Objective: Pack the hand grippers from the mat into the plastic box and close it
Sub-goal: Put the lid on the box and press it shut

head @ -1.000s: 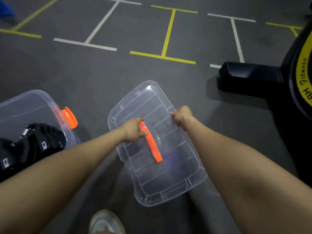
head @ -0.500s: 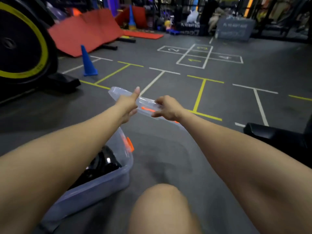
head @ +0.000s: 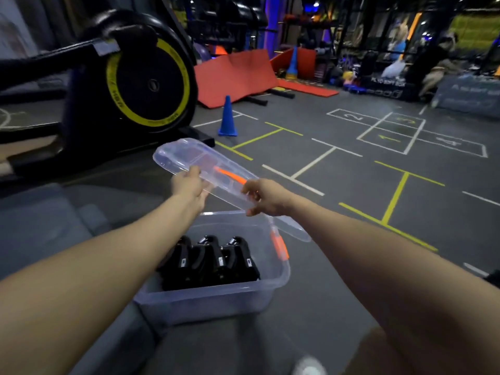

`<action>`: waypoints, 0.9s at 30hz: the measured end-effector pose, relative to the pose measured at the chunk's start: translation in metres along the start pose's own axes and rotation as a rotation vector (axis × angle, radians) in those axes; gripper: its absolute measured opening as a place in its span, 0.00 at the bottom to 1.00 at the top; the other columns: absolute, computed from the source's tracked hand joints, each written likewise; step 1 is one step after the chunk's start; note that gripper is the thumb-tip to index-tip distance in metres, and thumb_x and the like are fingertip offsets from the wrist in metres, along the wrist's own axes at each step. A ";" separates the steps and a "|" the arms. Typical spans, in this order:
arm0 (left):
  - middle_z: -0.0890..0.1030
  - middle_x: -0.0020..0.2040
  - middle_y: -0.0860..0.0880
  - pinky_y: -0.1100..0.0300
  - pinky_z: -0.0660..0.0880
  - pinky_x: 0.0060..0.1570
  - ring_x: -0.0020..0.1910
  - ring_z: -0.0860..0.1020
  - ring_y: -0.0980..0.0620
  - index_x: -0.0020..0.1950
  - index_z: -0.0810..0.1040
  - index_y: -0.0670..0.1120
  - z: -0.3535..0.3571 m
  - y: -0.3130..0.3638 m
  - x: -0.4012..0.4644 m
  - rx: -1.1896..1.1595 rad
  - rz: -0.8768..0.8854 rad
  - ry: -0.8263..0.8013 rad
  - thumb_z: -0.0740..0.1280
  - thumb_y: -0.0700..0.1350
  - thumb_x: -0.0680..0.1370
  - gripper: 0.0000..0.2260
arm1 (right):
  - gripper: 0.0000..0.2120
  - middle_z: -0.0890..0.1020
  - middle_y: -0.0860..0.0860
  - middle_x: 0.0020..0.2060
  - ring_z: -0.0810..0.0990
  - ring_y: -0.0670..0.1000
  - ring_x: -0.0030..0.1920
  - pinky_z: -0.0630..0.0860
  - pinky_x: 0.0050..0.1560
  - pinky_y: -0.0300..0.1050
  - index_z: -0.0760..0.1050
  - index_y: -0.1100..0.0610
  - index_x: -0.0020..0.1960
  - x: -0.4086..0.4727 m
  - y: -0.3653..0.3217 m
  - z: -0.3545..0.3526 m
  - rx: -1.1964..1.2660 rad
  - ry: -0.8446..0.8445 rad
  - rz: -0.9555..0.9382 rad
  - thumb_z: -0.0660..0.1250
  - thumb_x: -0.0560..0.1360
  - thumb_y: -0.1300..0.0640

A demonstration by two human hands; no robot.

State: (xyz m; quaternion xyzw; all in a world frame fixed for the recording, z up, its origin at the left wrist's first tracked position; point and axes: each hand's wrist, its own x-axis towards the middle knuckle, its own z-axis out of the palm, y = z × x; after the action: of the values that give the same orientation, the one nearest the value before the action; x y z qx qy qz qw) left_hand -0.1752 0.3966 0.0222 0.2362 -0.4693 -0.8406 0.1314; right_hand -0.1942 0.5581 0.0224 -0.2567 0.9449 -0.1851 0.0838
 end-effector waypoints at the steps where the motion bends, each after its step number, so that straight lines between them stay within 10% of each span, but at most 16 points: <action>1: 0.74 0.40 0.43 0.49 0.76 0.55 0.36 0.75 0.51 0.42 0.70 0.41 -0.011 -0.002 0.004 -0.009 -0.008 0.008 0.57 0.36 0.80 0.08 | 0.25 0.73 0.52 0.46 0.71 0.50 0.46 0.62 0.39 0.38 0.72 0.62 0.62 0.006 -0.002 0.011 -0.007 0.001 -0.009 0.75 0.68 0.62; 8: 0.83 0.44 0.47 0.57 0.77 0.50 0.36 0.80 0.55 0.54 0.74 0.42 -0.091 -0.018 0.037 0.365 -0.135 0.164 0.71 0.40 0.73 0.12 | 0.23 0.78 0.57 0.56 0.77 0.57 0.56 0.71 0.51 0.44 0.73 0.58 0.60 0.043 0.002 0.067 -0.097 -0.090 -0.074 0.74 0.67 0.61; 12: 0.66 0.70 0.39 0.48 0.70 0.66 0.65 0.71 0.40 0.72 0.58 0.42 -0.124 -0.022 0.041 0.978 -0.085 0.336 0.78 0.46 0.66 0.42 | 0.23 0.77 0.56 0.58 0.77 0.58 0.57 0.72 0.50 0.43 0.72 0.57 0.61 0.049 0.006 0.100 -0.153 -0.144 -0.096 0.73 0.68 0.63; 20: 0.59 0.74 0.46 0.57 0.58 0.72 0.72 0.63 0.44 0.71 0.67 0.48 -0.142 -0.058 0.041 1.715 0.109 -0.096 0.71 0.52 0.72 0.30 | 0.19 0.75 0.58 0.60 0.75 0.59 0.59 0.73 0.52 0.45 0.72 0.58 0.62 0.039 0.010 0.133 -0.221 -0.211 -0.132 0.67 0.71 0.64; 27: 0.65 0.73 0.48 0.56 0.64 0.70 0.70 0.68 0.47 0.73 0.63 0.48 -0.153 -0.087 0.034 1.800 -0.016 -0.429 0.68 0.47 0.75 0.28 | 0.22 0.77 0.54 0.59 0.76 0.58 0.58 0.69 0.47 0.46 0.71 0.55 0.61 0.030 0.004 0.149 -0.309 -0.246 -0.177 0.72 0.69 0.60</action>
State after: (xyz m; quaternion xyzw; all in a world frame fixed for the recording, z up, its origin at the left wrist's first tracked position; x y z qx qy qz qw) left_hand -0.1246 0.3163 -0.1294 0.0917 -0.9583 -0.1855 -0.1972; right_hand -0.1839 0.4996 -0.1175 -0.3693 0.9184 -0.0117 0.1417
